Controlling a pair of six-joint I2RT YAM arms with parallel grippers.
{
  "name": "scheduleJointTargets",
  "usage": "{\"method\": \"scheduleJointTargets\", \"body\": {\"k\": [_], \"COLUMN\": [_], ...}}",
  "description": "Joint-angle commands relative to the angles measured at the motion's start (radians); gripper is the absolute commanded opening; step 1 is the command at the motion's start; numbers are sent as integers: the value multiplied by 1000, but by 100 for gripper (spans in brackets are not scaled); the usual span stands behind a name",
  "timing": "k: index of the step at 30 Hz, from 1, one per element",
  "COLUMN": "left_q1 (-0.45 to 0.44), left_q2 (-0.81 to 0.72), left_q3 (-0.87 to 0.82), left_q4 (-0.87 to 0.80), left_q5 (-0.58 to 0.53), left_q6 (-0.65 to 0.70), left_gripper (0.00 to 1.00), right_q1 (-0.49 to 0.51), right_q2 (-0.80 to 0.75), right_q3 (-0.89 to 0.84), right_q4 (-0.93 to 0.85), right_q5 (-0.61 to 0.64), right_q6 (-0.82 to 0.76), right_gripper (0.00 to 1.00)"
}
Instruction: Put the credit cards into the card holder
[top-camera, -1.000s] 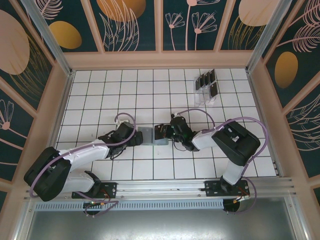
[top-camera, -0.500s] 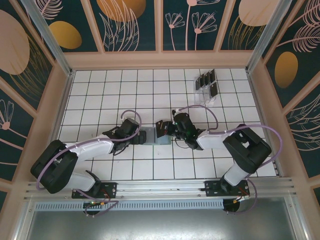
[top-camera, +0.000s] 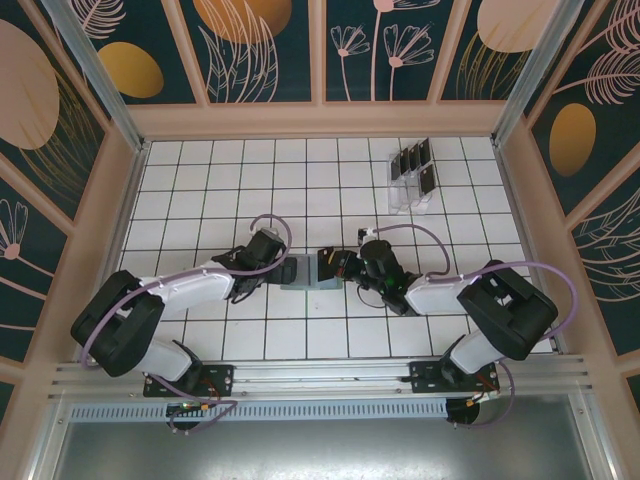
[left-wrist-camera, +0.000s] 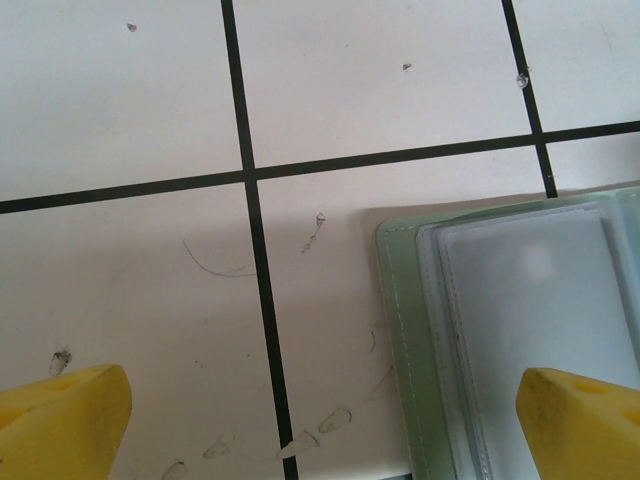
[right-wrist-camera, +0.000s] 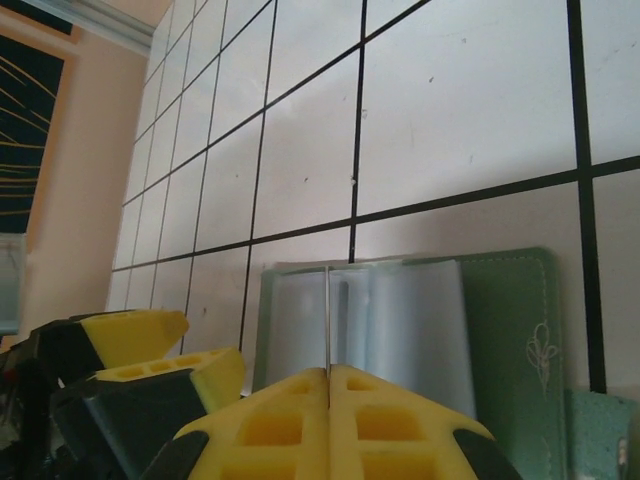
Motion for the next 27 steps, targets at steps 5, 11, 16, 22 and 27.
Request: {"method": "scheduleJointTargets", "body": {"k": [5,11,16,22,27], "left_q1": [5,5,4,5,5], "left_q2": [49,77,69,60,63], "left_q3": [14,-3,-41,-58,-66], "left_q4": [-25,-38,-29,-30,-26], "left_q5": [-40,-62,-64,-63,-64], "left_q6": [14,-24,-60,-77,-80], "left_gripper": [99,98,99,98,99], "right_q1": [11,17,22,27,28], "right_q2": [26,89,155,223,242], "right_q3": [-44,-64,-92,-119,-134], "right_q4": [162,266,388,525,577], "right_q5": [41,38,37,46,52], "right_q6": [48,66,81,102,116], "right_gripper": [0,0,0,0,0]}}
